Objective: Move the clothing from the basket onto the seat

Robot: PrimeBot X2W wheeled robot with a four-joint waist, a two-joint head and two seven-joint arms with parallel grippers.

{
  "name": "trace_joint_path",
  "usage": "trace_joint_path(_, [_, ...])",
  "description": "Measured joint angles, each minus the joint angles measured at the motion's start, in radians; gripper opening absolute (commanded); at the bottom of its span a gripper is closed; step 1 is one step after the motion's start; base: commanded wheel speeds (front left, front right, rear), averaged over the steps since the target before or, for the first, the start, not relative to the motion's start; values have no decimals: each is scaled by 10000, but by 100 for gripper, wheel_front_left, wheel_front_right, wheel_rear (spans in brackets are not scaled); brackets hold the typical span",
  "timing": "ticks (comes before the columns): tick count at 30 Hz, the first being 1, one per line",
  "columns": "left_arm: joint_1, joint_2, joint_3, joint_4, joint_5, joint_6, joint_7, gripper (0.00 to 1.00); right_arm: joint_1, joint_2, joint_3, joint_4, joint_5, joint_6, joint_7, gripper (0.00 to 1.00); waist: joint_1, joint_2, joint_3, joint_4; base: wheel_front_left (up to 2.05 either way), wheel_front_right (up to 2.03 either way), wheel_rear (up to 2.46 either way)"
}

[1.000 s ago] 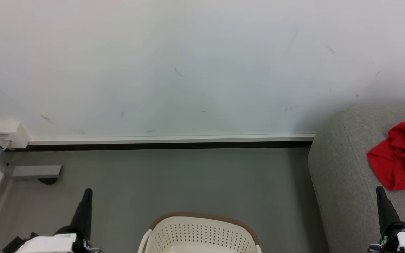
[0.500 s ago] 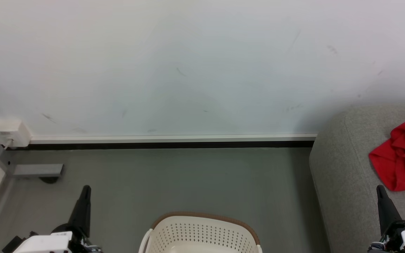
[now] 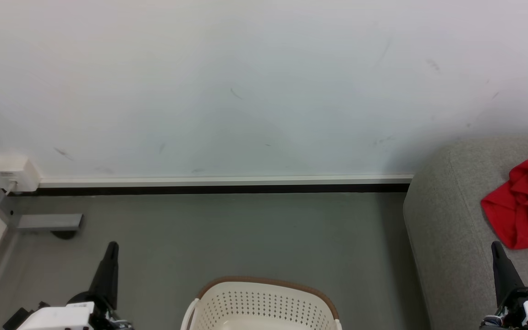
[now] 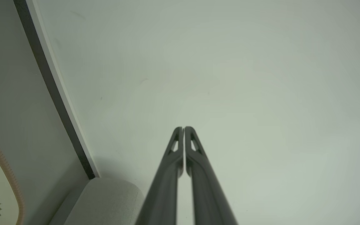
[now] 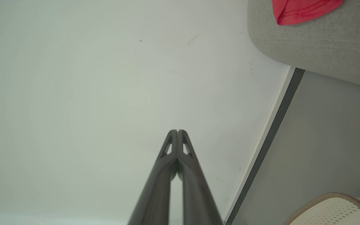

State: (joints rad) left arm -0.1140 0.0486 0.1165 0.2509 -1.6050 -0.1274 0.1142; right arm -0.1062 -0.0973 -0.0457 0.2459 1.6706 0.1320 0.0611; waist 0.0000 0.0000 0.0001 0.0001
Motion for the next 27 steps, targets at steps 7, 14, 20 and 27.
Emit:
trace_joint_path(7, [0,0,4,-2,0,0,0,0,-2,6,-13,4,0,0,6,0,0,0,0,0,0,0,0])
trace_joint_path(14, [-1,0,2,0,0,-2,0,0,-4,10,-29,6,-2,-2,10,0,0,0,0,-1,0,0,0])
trace_joint_path(20, [-1,0,6,-4,0,-2,0,0,-5,17,-42,8,-12,0,27,0,0,0,0,-1,0,0,0])
trace_joint_path(27, [-1,0,4,-4,0,-2,0,0,-7,23,-54,8,-15,0,36,0,0,0,0,-1,0,0,0])
